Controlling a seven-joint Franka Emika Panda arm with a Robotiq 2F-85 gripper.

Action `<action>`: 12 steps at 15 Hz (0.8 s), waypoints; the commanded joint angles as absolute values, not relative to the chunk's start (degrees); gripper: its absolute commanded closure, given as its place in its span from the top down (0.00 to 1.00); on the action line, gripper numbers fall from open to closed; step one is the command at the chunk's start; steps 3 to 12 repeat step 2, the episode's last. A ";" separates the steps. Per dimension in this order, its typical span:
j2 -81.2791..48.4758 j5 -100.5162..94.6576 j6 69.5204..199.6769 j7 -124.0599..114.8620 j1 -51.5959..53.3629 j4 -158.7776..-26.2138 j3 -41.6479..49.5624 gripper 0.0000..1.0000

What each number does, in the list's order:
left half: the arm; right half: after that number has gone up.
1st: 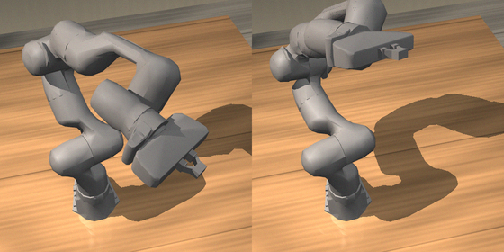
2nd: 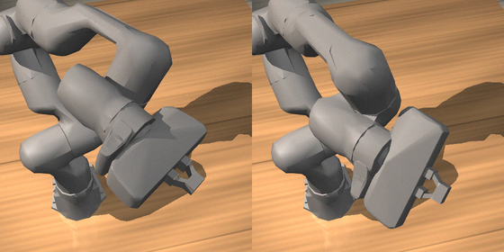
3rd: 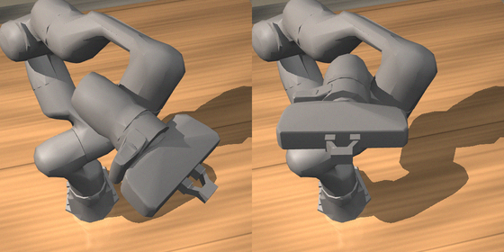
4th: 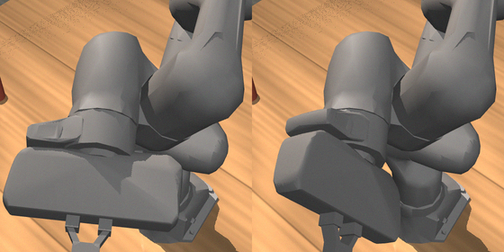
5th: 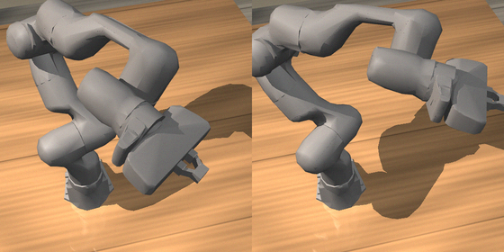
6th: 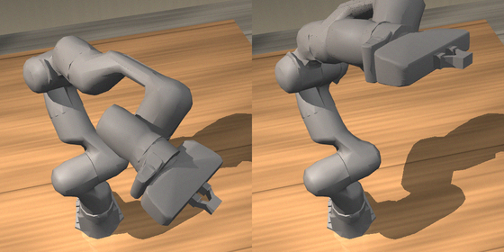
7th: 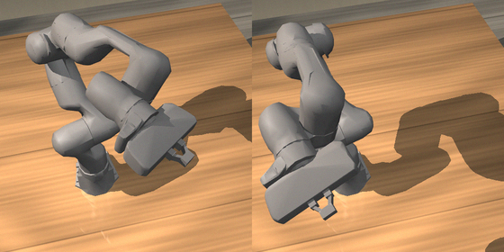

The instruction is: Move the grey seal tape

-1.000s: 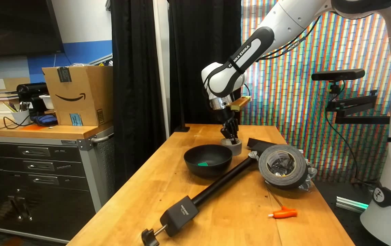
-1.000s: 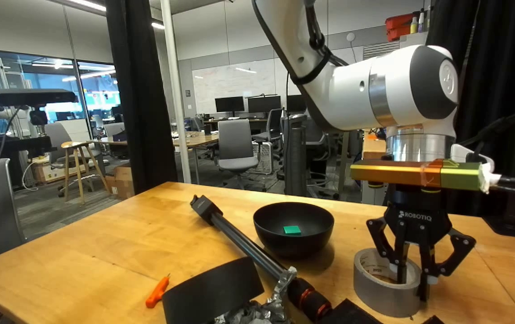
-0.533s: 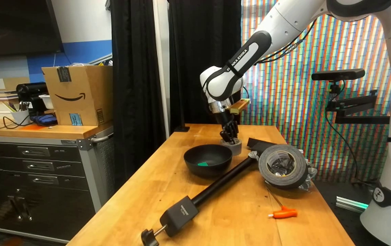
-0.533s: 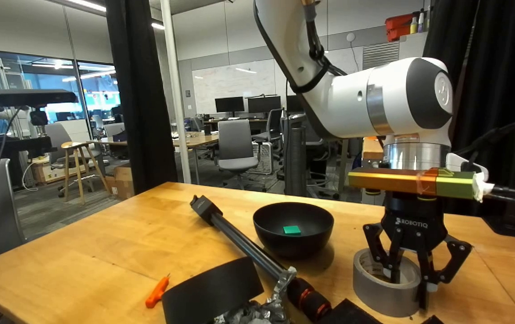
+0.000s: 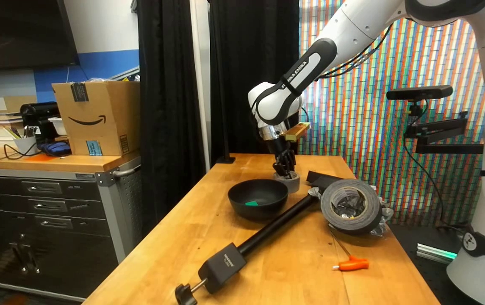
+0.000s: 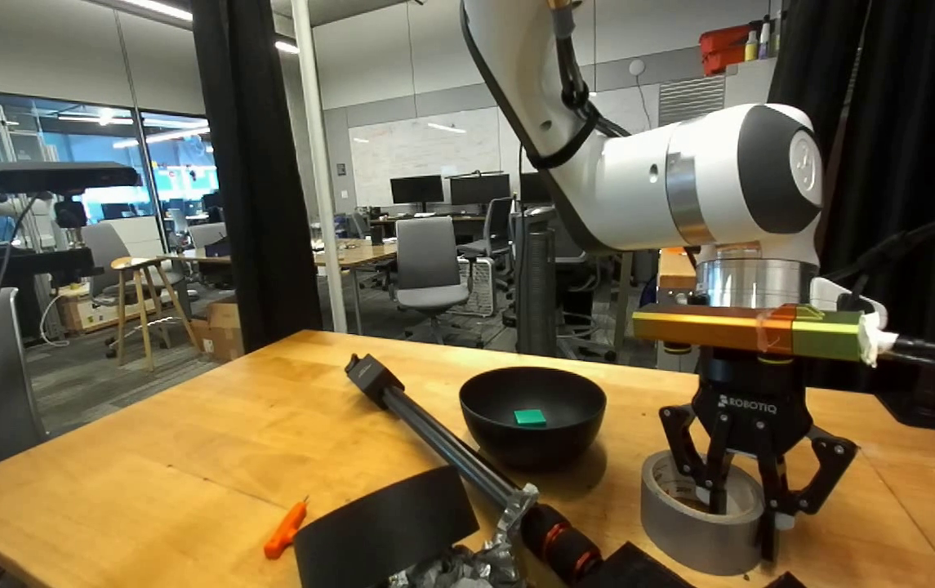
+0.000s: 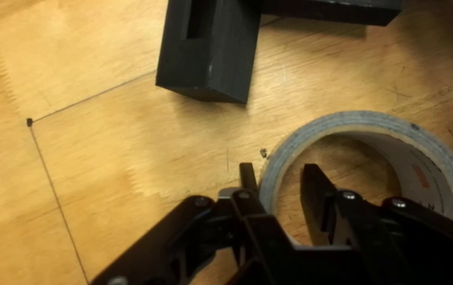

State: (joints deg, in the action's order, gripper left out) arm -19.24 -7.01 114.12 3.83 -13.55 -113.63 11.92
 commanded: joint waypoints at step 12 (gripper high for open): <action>-19.28 -7.02 113.98 3.85 -13.61 -113.49 11.88 0.38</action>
